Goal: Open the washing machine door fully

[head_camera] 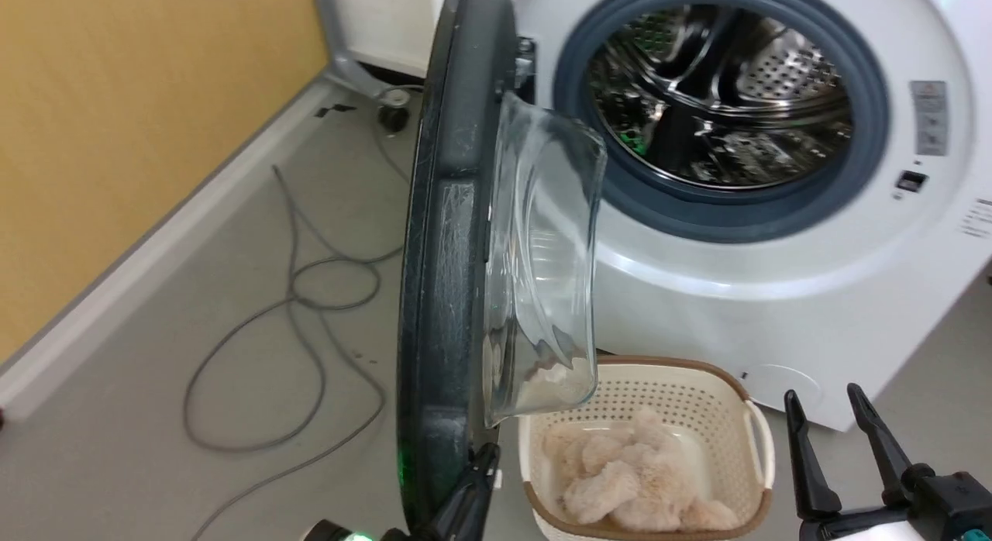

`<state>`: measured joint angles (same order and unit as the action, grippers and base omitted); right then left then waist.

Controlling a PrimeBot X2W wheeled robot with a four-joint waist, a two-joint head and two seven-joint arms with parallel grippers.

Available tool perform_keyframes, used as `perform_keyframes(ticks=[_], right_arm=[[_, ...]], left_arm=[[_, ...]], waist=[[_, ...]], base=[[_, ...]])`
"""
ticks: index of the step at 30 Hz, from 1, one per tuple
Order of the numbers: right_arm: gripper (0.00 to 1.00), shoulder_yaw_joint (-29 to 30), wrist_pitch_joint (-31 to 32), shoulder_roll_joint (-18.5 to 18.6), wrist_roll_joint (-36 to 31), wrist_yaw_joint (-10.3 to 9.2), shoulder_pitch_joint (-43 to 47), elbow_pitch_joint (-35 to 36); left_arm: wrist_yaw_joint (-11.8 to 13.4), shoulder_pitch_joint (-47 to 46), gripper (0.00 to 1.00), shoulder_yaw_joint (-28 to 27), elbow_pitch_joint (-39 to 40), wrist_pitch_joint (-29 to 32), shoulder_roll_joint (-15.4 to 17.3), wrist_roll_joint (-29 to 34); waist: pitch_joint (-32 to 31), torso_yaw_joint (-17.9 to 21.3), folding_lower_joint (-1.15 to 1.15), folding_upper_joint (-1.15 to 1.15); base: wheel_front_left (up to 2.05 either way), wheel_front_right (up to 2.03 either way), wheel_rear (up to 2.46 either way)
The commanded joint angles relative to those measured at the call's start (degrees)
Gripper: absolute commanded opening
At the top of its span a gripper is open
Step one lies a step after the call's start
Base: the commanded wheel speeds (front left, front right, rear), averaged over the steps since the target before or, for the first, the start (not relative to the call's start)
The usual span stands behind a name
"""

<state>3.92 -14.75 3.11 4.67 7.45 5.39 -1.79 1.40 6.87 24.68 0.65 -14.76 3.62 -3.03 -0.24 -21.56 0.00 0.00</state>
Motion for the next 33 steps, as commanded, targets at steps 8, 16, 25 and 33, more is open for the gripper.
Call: perform_keyframes(ticks=[8, 16, 25, 33], right_arm=[[1.00, -0.17, -0.25, -0.24, 0.03, 0.03, 0.04, -0.21], [1.00, -0.62, -0.25, -0.24, -0.61, 0.03, -0.45, -0.20], [1.00, 0.07, -0.25, -0.24, -1.74, 0.03, -1.08, 0.19], [1.00, -0.27, -0.25, -0.24, -3.13, 0.03, -2.95, 0.57]], left_arm=[[2.35, 0.34, 0.00, -6.43, 0.42, -0.24, 1.54, -0.66], [4.26, -1.50, 0.00, -16.14, 0.24, -0.24, 3.71, -2.67], [4.91, -4.34, 0.00, -25.95, -1.13, -0.24, 3.38, -5.30], [2.99, -10.85, 0.00, -32.22, -5.49, -0.24, 3.29, -6.56]], waist=[[0.14, -3.11, 0.00, 0.00], [1.18, -2.72, 0.00, 0.00], [3.60, -1.71, 0.00, 0.00], [6.84, -0.98, 0.00, 0.00]], base=[[0.00, 0.00, 0.00], [0.00, 0.00, 0.00], [0.00, 0.00, 0.00], [0.00, 0.00, 0.00]])
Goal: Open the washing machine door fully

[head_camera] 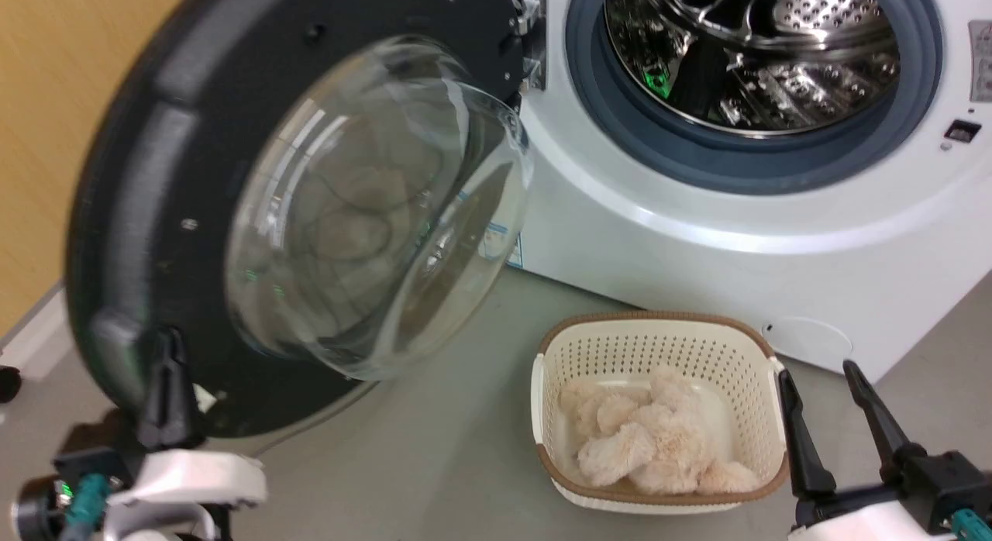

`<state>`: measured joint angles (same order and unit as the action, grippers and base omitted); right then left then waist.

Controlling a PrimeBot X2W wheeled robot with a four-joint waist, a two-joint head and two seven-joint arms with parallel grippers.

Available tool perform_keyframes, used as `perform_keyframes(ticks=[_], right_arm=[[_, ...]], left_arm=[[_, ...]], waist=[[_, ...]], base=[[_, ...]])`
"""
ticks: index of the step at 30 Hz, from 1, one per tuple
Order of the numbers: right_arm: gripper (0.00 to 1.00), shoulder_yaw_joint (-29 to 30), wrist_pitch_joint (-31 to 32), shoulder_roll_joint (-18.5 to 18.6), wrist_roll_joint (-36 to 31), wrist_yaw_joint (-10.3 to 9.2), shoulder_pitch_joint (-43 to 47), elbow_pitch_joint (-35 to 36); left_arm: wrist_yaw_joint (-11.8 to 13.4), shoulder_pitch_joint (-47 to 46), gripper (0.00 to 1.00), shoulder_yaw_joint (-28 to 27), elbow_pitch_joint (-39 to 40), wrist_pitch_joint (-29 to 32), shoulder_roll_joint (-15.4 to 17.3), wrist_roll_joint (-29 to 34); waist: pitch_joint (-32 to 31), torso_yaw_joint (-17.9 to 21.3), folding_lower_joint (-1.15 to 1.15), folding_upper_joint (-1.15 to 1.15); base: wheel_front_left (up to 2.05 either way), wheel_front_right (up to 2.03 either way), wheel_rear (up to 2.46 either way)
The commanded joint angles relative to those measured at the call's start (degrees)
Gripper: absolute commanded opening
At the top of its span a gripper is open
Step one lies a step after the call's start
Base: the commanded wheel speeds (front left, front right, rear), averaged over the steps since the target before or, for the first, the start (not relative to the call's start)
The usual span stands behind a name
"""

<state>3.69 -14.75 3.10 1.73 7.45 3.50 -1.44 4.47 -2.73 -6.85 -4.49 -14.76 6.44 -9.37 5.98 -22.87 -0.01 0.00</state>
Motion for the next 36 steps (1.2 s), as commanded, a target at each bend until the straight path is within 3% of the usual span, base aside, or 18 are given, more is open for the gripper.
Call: perform_keyframes(ticks=[1, 14, 36], right_arm=[[1.00, -0.11, -0.25, -0.23, -0.36, 0.03, -1.34, 0.24], [1.00, 0.86, -0.25, -0.23, -2.23, 0.03, -4.04, 0.52], [1.00, 1.09, -0.25, -0.23, -3.83, 0.03, -6.77, 0.30]], left_arm=[[-0.35, -2.18, 0.00, -1.54, -1.03, -0.24, 0.66, -0.31], [-3.92, -11.06, 0.00, -12.66, -10.56, -0.24, 3.50, -2.72], [-6.74, -26.43, 0.00, -16.87, -30.95, -0.24, 13.57, -0.64]], waist=[[1.05, 0.51, 0.01, 0.00], [5.96, 3.21, 0.01, 0.00], [9.05, 5.06, 0.01, 0.00]], base=[[0.00, 0.00, 0.00], [0.00, 0.00, 0.00], [0.00, 0.00, 0.00]])
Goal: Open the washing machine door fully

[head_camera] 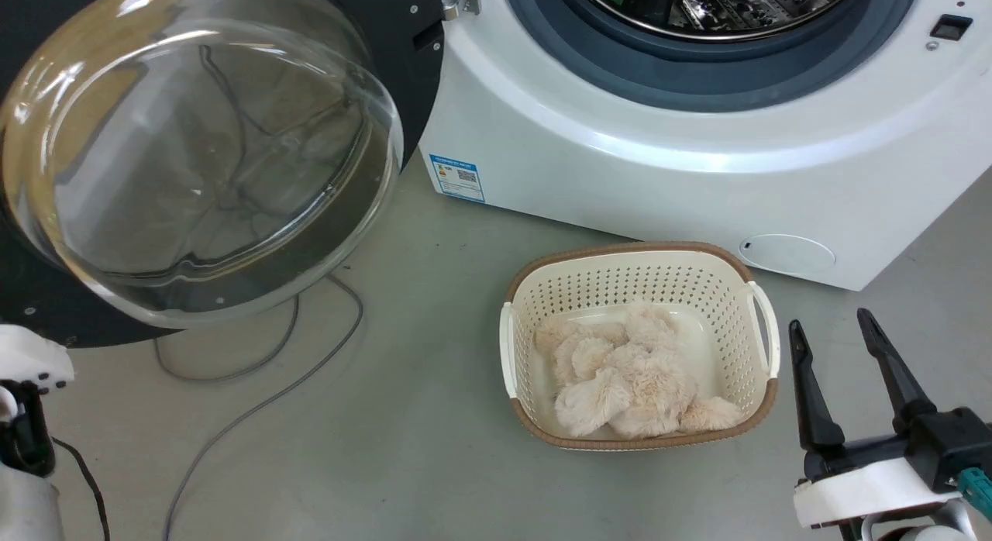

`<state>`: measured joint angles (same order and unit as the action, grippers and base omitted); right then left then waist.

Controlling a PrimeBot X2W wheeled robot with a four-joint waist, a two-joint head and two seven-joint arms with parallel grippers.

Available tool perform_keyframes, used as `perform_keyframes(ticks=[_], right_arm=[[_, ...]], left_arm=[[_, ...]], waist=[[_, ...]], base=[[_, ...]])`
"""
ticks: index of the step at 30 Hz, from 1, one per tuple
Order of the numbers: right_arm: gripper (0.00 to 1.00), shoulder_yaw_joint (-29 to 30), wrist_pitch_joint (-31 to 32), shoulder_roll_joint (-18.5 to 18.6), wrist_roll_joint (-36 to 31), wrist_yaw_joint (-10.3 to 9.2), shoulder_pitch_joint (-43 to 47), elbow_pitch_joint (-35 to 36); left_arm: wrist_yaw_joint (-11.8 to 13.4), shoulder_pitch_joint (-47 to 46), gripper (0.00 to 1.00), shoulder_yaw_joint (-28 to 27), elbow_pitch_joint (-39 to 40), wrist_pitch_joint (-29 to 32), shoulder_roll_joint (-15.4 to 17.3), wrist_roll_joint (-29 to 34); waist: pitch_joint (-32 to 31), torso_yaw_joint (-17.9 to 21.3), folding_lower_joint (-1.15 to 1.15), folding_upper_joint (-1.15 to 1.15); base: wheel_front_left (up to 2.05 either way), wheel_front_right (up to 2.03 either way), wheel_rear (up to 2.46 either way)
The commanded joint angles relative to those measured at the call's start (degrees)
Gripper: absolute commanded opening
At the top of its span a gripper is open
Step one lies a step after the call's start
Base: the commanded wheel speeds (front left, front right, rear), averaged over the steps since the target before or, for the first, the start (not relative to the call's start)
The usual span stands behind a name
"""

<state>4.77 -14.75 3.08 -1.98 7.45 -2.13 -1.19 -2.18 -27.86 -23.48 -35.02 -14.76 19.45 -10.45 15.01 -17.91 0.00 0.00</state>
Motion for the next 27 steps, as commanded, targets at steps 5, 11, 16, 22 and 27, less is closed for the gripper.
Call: perform_keyframes(ticks=[5, 11, 16, 22, 27], right_arm=[[1.00, -0.03, -0.25, -0.20, -0.38, 0.03, -1.42, 0.04], [1.00, 0.18, -0.25, -0.20, -0.10, 0.03, -1.20, -0.08], [1.00, 0.48, -0.25, -0.20, 0.26, 0.03, -0.51, -0.41], [1.00, 0.54, -0.25, -0.20, 1.28, 0.03, 0.54, -0.84], [1.00, 0.49, -0.25, -0.20, 2.21, 0.03, 1.92, -1.12]], left_arm=[[-0.04, -3.53, 0.00, -0.72, -3.59, -0.24, 1.64, 1.02], [-0.55, -3.74, 0.00, -1.15, -5.11, -0.24, 2.59, 1.92], [-0.98, -2.14, 0.00, -1.19, -3.81, -0.24, 2.20, 2.96], [-1.79, 1.81, 0.00, -1.63, 0.60, -0.24, 0.89, 4.09], [-2.46, 5.76, 0.00, -1.56, 5.47, -0.24, -0.68, 4.99]], waist=[[-0.01, 0.65, 0.00, 0.00], [-0.77, 1.61, 0.00, 0.00], [-2.35, 1.81, 0.00, 0.00], [-6.04, 1.84, 0.00, 0.00], [-8.97, 1.82, 0.00, 0.00]], base=[[0.00, 0.00, 0.00], [0.00, 0.00, 0.00], [0.00, 0.00, 0.00], [0.00, 0.00, 0.00], [0.00, 0.00, 0.00]])
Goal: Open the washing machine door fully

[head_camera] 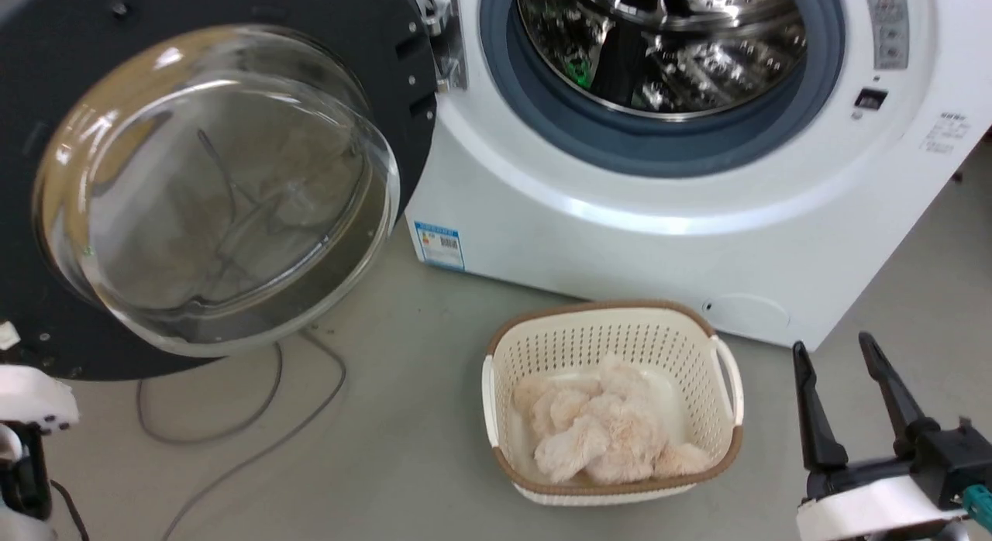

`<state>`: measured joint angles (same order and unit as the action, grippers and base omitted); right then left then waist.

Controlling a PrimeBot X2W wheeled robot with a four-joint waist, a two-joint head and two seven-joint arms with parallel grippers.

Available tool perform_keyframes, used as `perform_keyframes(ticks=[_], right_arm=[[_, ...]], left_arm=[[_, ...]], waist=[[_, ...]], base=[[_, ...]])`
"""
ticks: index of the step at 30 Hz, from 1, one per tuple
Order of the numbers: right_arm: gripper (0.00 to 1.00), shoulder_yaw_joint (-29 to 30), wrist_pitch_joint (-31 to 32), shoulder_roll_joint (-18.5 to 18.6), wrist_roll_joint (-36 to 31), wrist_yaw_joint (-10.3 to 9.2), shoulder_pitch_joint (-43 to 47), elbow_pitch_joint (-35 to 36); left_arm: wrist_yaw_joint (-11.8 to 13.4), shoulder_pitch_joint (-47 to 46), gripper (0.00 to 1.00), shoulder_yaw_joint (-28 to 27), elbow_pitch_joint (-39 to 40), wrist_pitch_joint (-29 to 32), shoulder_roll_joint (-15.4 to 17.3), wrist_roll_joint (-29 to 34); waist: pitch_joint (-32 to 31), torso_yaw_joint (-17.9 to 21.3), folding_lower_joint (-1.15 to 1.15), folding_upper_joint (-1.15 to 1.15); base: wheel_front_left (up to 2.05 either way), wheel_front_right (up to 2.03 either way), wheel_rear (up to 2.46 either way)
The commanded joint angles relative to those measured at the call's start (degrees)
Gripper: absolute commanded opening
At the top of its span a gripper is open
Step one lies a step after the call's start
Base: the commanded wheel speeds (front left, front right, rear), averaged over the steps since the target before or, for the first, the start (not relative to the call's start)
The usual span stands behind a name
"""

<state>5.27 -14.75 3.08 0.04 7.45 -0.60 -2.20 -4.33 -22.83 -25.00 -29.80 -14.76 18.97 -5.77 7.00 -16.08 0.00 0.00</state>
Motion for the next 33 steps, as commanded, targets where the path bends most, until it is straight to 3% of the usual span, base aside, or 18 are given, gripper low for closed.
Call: perform_keyframes(ticks=[1, 10, 18, 19, 20, 21, 33], right_arm=[[1.00, 0.03, -0.25, -0.20, 0.35, 0.03, 0.69, -0.11], [1.00, 0.19, -0.25, -0.20, 1.63, 0.03, 2.97, 0.26], [1.00, 0.60, -0.25, -0.20, 2.18, 0.03, 4.51, 0.58], [1.00, 0.63, -0.25, -0.20, 2.19, 0.03, 4.57, 0.62], [1.00, 0.70, -0.25, -0.20, 2.23, 0.03, 4.63, 0.67], [1.00, 0.83, -0.25, -0.20, 2.28, 0.03, 4.71, 0.73], [1.00, 0.99, -0.25, -0.20, 2.39, 0.03, 5.15, 1.71]], left_arm=[[-0.46, 1.51, 0.00, 0.08, 1.40, -0.24, -0.50, 0.54], [-1.31, 10.13, 0.00, 3.04, 14.45, -0.24, -5.93, 2.76], [-0.46, 17.85, 0.00, 6.20, 24.20, -0.24, -11.51, 4.57], [-0.44, 18.63, 0.09, 6.56, 25.04, -0.24, -11.97, 4.60], [-0.44, 19.37, 0.44, 6.93, 25.72, -0.24, -12.44, 4.49], [-0.47, 20.03, 1.00, 7.35, 26.37, -0.24, -12.79, 4.48], [0.96, 26.58, 1.00, 12.95, 31.87, -0.24, -15.39, 4.42]], waist=[[-1.40, 0.00, 0.00, 0.00], [-5.77, 1.01, 0.00, 0.00], [-8.03, 2.67, 0.00, 0.00], [-8.19, 2.98, 0.00, 0.00], [-8.39, 3.29, 0.00, 0.00], [-8.57, 3.58, 0.00, 0.00], [-9.84, 9.74, 0.00, 0.00]], base=[[0.00, 0.00, 0.00], [0.00, 0.00, 0.00], [0.00, 0.00, 0.00], [0.00, 0.00, 0.00], [0.00, 0.00, 0.00], [0.00, 0.00, 0.00], [0.00, 0.00, 0.00]])
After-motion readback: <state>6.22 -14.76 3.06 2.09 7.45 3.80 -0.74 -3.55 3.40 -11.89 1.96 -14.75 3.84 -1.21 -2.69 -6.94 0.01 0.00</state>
